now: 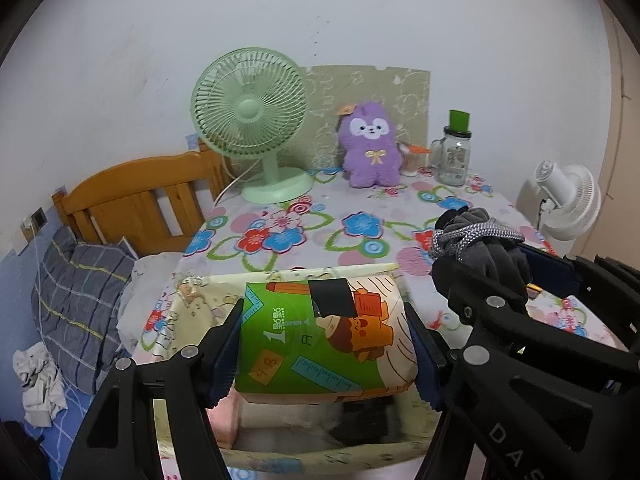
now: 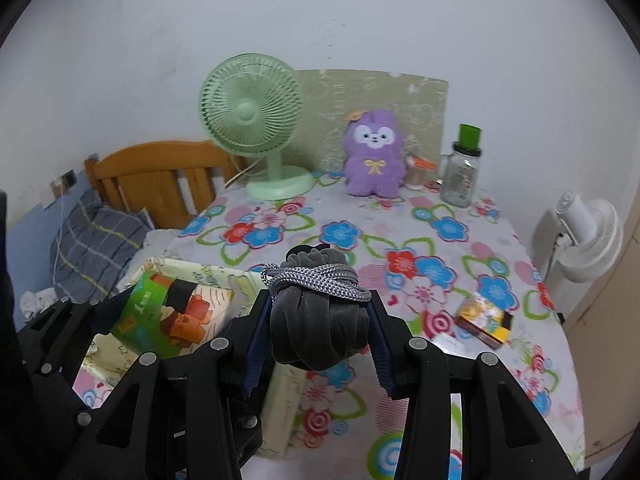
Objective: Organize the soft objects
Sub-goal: 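Lift the green package and gray bundle and carry them toward the yellow-green box, then lower the green package into the box with the left gripper while the right releases the gray bundle inside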
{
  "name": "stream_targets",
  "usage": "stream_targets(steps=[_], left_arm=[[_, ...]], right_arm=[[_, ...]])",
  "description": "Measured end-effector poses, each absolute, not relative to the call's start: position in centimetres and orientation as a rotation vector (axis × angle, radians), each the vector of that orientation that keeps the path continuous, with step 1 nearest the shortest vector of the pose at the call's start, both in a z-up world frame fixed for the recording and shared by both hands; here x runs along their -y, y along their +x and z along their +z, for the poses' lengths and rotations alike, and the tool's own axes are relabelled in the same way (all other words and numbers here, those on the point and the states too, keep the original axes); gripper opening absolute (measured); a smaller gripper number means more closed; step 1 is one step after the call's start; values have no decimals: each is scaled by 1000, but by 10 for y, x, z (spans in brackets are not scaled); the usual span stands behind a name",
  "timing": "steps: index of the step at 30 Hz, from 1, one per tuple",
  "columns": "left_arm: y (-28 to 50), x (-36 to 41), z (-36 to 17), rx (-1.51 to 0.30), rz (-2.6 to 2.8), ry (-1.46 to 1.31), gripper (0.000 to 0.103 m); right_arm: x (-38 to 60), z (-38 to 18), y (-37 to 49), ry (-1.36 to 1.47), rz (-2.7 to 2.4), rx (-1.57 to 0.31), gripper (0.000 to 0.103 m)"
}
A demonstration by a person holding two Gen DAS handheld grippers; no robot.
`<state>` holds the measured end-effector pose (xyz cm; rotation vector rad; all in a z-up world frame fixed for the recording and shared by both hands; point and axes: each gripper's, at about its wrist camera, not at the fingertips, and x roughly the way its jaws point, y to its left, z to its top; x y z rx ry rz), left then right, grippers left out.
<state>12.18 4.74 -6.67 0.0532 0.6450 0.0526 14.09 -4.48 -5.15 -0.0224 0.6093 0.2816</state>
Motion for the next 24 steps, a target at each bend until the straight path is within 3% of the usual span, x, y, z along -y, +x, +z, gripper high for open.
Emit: stream_targets(steps=[17, 19, 24], left_arm=[[128, -91, -89, -710, 108, 32, 79], [129, -94, -94, -722, 106, 31, 86], [130, -104, -103, -736, 103, 1, 88]], right_arm=[[-9, -69, 165, -69, 434, -652, 49], [-14, -73, 168, -77, 446, -658, 48], [-26, -81, 175, -84, 493, -688, 50]])
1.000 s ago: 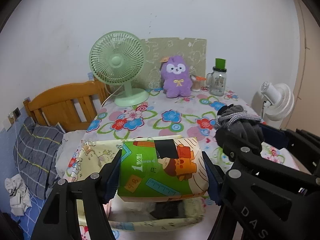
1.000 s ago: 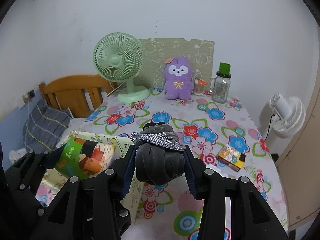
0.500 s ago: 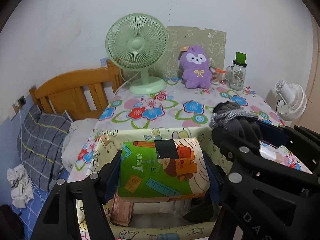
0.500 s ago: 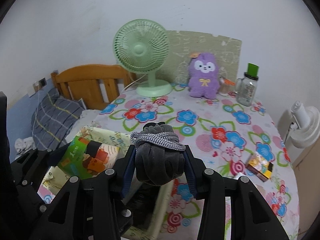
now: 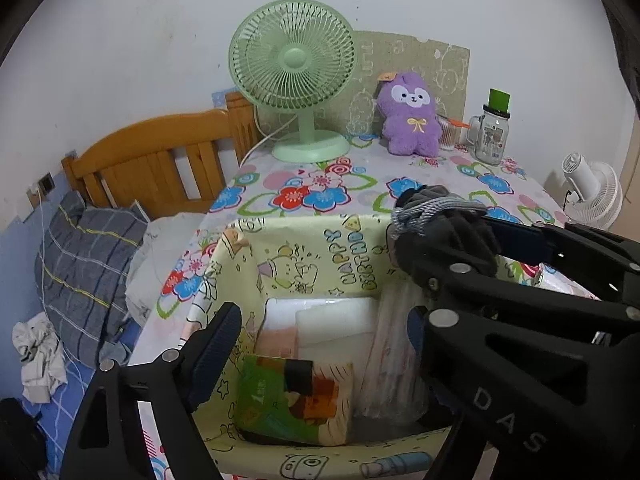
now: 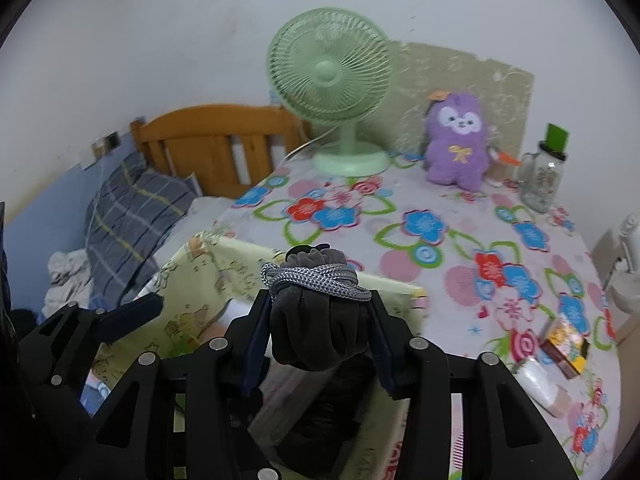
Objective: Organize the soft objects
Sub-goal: 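Lower the green package into the box with the left gripper while the right releases the gray bundle inside, then withdraw both grippers from the box toward the white roll and snack box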
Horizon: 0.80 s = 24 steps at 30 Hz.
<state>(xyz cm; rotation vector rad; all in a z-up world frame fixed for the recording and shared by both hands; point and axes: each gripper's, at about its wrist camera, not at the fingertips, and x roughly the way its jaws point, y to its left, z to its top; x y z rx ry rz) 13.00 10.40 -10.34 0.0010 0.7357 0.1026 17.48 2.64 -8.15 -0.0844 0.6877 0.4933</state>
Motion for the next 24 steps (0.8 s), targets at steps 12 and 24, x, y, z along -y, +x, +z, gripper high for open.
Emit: stream_targets(steps=[12, 24], left_arm=[[132, -111, -109, -736, 119, 7, 101], [123, -100, -98, -714, 101, 1, 101]], right_arm=[[-36, -89, 178, -117, 500, -703, 80], [-22, -79, 165, -133, 453, -680, 85]])
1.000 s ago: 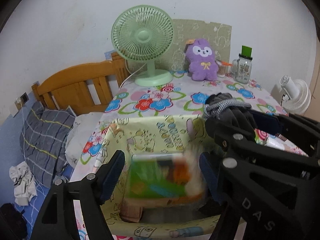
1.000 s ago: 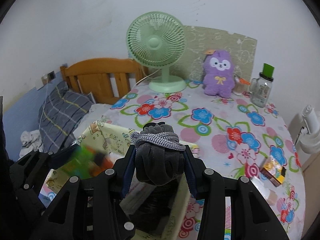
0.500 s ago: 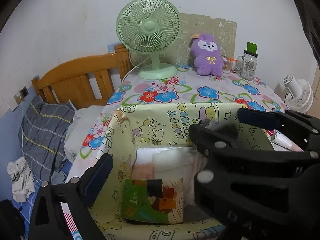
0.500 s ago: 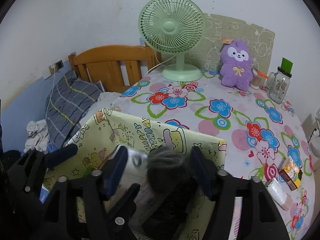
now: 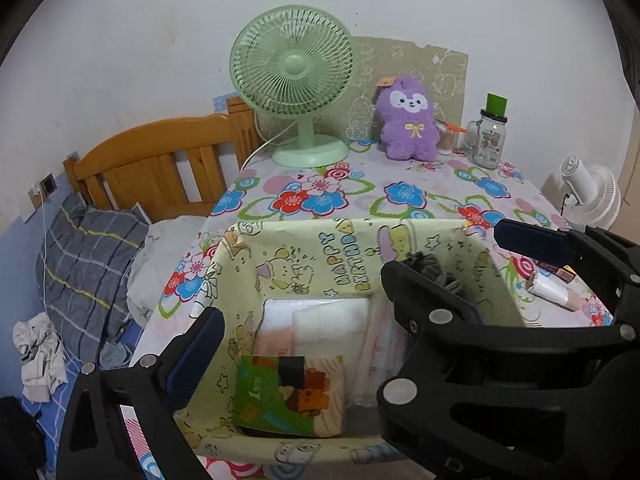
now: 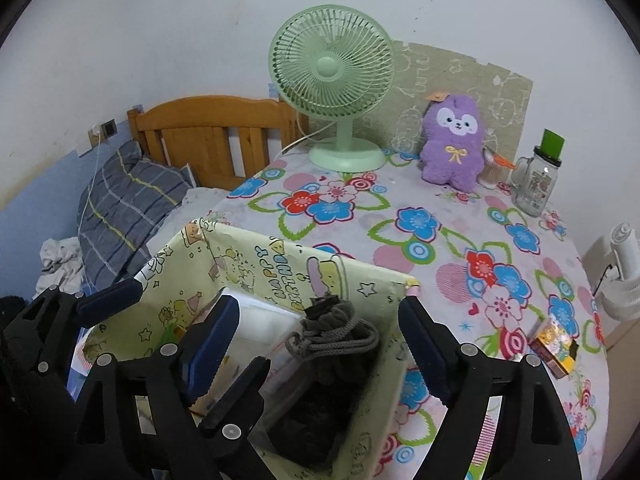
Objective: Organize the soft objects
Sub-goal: 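Withdraw both grippers from the box toward the white roll and snack box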
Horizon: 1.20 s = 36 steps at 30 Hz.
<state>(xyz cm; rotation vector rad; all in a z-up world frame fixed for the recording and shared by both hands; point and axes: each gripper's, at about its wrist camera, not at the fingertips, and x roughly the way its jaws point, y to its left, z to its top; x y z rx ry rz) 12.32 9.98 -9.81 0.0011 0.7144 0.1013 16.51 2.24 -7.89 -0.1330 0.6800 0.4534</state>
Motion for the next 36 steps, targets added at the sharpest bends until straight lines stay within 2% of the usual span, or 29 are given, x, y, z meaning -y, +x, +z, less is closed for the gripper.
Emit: stream_targets(steps=[36], left_arm=[[77, -5, -52, -620, 12, 60, 101]], right_arm=[[83, -38, 104, -68, 284, -605, 86]])
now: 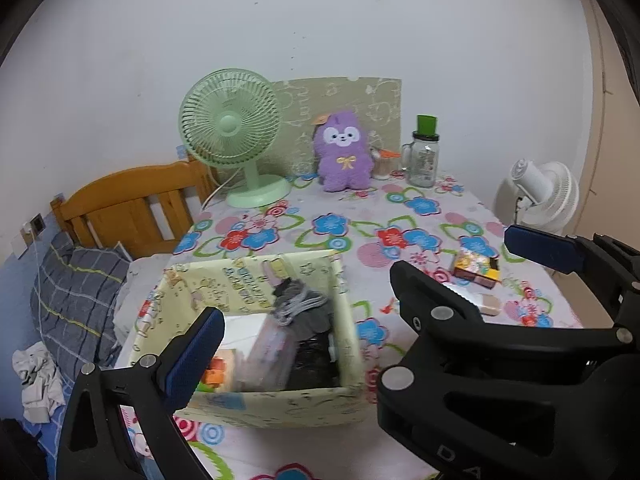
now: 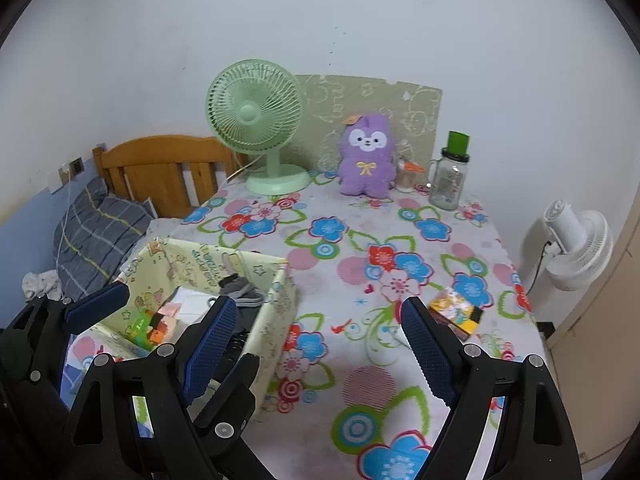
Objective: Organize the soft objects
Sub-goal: 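Withdraw both grippers from the box toward the white roll and snack box, then move both open grippers down toward the white roll and yellow snack package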
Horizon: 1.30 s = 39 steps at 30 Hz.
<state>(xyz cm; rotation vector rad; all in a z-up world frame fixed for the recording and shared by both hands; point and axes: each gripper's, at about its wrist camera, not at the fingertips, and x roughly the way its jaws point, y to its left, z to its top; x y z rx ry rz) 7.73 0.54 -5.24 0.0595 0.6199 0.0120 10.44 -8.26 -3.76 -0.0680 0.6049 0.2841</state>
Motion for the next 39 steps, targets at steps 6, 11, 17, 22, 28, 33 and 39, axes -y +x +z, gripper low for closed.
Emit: stream_targets(steps=[6, 11, 17, 22, 28, 33, 39], left_arm=[[70, 12, -45, -591, -21, 65, 101], [67, 26, -40, -580, -32, 62, 101], [64, 42, -36, -577, -52, 76, 101], [64, 55, -35, -576, -66, 84, 101], [66, 67, -35, -567, -81, 89, 101], [71, 76, -36, -569, -87, 79, 101], [80, 83, -41, -585, -99, 70, 101]], right_arm=[[102, -32, 97, -54, 270, -588, 86], [117, -27, 92, -45, 262, -574, 86], [135, -25, 86, -33, 245, -562, 86], [147, -25, 83, -24, 228, -560, 86], [159, -25, 84, -22, 214, -559, 86], [170, -26, 86, -14, 203, -559, 86], [182, -28, 88, -12, 198, -556, 86]])
